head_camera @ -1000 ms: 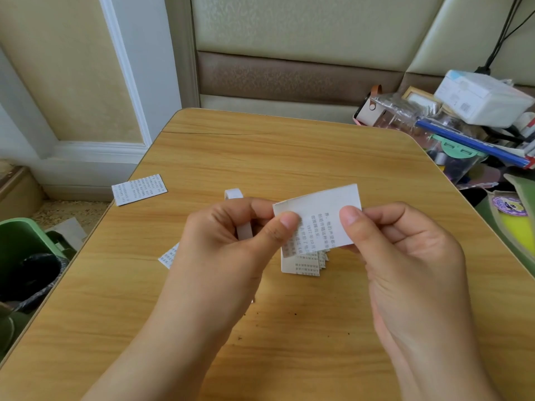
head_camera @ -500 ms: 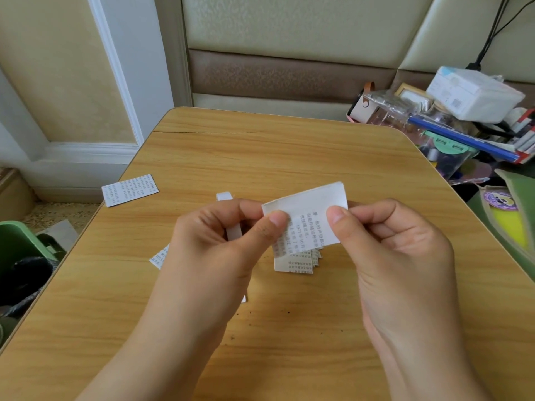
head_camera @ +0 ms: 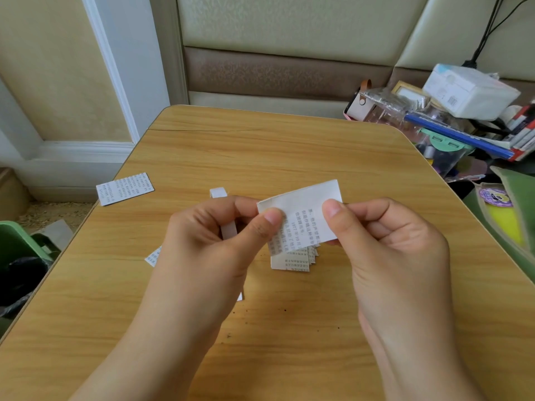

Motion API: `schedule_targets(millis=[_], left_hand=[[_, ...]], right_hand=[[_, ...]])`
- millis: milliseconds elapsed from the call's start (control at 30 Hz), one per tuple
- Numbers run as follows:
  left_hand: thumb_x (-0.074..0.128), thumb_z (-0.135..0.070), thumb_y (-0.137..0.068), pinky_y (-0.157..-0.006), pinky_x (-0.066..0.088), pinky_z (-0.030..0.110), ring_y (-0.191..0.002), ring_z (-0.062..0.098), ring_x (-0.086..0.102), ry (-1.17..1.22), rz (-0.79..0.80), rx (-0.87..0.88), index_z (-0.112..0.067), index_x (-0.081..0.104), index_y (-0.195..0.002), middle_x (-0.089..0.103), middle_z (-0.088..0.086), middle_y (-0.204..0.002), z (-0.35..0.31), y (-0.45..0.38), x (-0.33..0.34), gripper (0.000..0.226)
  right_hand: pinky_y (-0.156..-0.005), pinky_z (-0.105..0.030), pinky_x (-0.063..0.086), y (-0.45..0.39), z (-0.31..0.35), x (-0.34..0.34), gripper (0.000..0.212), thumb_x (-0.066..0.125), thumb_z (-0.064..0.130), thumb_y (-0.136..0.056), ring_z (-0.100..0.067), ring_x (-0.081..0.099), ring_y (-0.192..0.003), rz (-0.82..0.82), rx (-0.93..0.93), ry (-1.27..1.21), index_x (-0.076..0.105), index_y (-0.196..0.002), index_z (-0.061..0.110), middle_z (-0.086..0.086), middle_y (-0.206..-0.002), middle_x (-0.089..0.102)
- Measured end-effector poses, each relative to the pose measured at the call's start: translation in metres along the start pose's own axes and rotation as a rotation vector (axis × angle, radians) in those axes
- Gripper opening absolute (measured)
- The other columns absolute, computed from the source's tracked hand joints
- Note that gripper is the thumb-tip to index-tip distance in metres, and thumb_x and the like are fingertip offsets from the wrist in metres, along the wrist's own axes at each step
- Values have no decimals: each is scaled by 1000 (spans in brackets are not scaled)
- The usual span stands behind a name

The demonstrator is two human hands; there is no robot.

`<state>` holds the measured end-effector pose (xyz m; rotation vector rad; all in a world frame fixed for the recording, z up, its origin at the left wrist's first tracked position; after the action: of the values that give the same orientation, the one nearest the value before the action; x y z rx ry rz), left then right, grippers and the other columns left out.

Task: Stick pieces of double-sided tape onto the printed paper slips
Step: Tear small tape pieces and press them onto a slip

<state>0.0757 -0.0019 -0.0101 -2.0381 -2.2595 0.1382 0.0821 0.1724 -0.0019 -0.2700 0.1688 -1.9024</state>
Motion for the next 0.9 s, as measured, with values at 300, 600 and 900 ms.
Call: schedule_targets(millis=[300,600,900], left_hand=[[69,-38,-67,-39,34,18,-54,39,37,-24,33,8,-17,69,-65,45,31,-66,4,-1,1,21],[62,-49,-60,-55,39,28,-62,35,49,-58,243,60,-20,71,-72,59,22,-71,-5,0,11,32],[74,-35,-69,-63,41,42,-63,38,53,170,126,-2,-21,75,-75,67,19,-75,5,-1,10,16]], right_hand=[[-55,-18,49,1,2,-2,7,75,24,-70,-9,61,-54,-34,-19,47,69,-66,23,1,-60,69],[-61,-22,53,-1,15,9,16,81,26,-66,-15,66,-64,331,-120,190,66,-68,21,-1,-70,70],[-58,-16,49,1,2,11,7,76,24,-65,-8,64,-60,273,51,44,70,-69,23,0,-64,70]])
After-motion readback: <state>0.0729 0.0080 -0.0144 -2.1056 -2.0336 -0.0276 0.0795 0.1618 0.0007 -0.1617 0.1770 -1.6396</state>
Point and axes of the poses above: each hand's wrist, its own y-axis away from the middle knuckle, its own x-axis out of the palm, z = x × y, the point moved 8 cm from there along -y, towards the middle knuckle
